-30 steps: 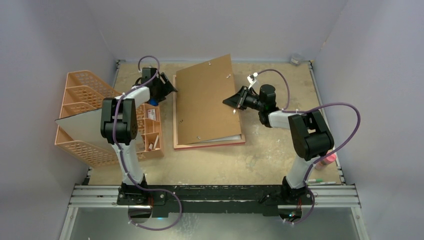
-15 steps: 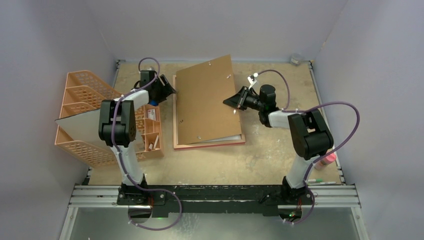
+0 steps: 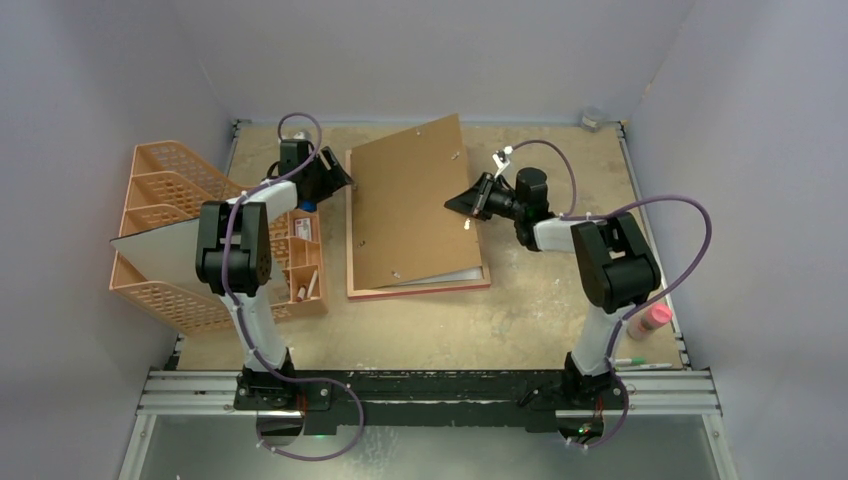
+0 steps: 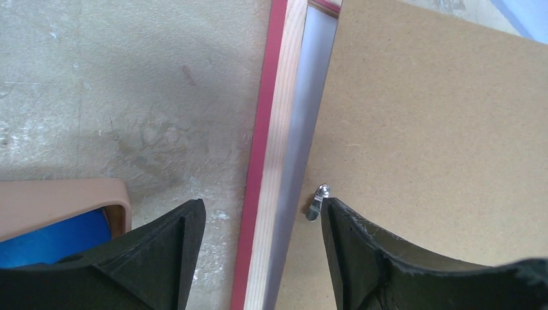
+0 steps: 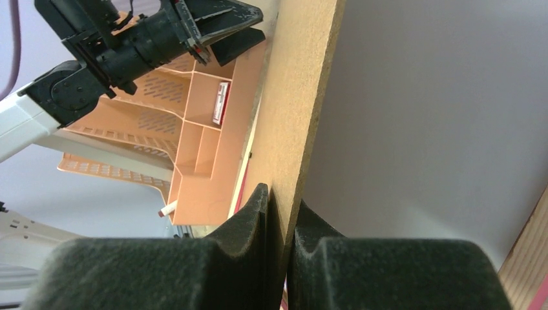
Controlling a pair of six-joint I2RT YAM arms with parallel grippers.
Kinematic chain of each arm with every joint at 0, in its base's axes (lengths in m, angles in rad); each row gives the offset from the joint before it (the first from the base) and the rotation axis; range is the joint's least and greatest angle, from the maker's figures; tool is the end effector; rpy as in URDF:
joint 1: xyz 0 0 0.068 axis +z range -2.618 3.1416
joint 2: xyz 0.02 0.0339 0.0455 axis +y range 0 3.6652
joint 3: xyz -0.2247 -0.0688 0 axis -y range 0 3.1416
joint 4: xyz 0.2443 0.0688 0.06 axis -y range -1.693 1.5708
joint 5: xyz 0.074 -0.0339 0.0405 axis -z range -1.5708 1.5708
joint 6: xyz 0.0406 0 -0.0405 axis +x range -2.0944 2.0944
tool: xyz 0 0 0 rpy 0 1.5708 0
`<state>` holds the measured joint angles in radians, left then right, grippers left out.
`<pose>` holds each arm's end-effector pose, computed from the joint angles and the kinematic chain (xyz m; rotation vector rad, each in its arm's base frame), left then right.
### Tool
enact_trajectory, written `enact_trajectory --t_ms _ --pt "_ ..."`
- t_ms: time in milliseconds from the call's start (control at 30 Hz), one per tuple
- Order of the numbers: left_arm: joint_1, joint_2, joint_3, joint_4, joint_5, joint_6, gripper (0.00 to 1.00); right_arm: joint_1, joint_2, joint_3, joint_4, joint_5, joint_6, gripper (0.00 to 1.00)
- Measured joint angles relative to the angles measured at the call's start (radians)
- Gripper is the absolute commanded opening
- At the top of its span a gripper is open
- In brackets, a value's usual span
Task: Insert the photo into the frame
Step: Place the photo frame item in the photo frame.
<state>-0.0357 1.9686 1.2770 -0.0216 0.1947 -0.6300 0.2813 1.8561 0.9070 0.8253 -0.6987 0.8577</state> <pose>0.4190 -0.0228 0.1366 -0.5830 2.2593 -0.5633 0.3565 0.1302 0.1525 -0.0435 1.8837 1.4045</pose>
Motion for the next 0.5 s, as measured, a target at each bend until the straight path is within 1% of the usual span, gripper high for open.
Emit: enact_trajectory --t_ms 133,367,433,500 --pt "0.000 -0.002 0.000 -0.003 -0.023 0.005 0.66 0.000 0.021 0.015 -0.029 0.002 0.011 0.00" --pt "0.000 -0.026 -0.012 -0.015 -0.066 0.004 0.67 -0.002 0.073 0.060 -0.077 -0.001 0.024 0.00" --pt "0.000 -0.026 -0.013 -0.022 -0.068 0.003 0.68 -0.002 0.088 0.075 -0.092 -0.003 0.025 0.08" --pt "0.000 -0.026 -0.016 -0.026 -0.066 0.003 0.68 -0.002 0.102 0.095 -0.113 -0.009 0.024 0.18"
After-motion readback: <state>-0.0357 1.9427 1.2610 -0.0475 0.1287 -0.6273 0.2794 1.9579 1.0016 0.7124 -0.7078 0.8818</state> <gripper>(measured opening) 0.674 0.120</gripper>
